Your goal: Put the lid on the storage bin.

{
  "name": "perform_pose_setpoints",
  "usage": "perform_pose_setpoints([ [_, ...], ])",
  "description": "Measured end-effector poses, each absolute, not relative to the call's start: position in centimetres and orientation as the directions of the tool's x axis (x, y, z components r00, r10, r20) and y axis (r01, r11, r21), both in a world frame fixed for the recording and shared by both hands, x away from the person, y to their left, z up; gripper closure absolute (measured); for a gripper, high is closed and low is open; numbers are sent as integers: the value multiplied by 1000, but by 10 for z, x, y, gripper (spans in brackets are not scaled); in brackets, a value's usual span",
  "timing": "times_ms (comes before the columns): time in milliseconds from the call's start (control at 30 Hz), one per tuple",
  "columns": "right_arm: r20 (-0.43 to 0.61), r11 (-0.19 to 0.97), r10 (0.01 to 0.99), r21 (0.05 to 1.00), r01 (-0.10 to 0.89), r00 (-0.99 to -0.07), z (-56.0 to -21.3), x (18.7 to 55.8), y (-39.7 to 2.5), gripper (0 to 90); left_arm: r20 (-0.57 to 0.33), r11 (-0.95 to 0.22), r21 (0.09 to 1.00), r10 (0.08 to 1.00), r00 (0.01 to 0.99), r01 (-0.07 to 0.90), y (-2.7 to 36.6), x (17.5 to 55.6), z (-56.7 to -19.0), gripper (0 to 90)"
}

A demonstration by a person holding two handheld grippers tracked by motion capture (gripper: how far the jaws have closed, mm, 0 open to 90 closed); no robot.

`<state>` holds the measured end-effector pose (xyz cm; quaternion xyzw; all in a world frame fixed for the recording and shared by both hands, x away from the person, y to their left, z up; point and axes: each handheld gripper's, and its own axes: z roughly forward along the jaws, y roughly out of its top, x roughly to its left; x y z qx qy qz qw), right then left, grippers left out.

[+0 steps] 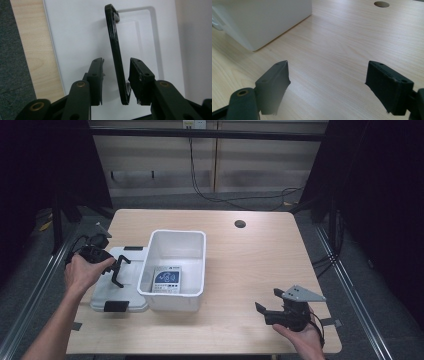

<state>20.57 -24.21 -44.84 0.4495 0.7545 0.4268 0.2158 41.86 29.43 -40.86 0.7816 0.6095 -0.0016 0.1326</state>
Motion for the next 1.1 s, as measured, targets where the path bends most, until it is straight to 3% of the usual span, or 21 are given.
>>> perform_pose_setpoints([
  [667, 58, 249, 856, 824, 509, -514, -450, 207, -240, 179, -120, -161, 107, 978, 173, 981, 274, 438, -414, 740],
  [833, 52, 252, 857, 825, 505, -513, -450, 207, -240, 181, -106, -122, 102, 985, 132, 987, 273, 438, -414, 805],
  [1100, 51, 248, 860, 828, 503, -507, -449, 206, -240, 185, -100, -122, 79, 987, 130, 989, 265, 438, -416, 810],
])
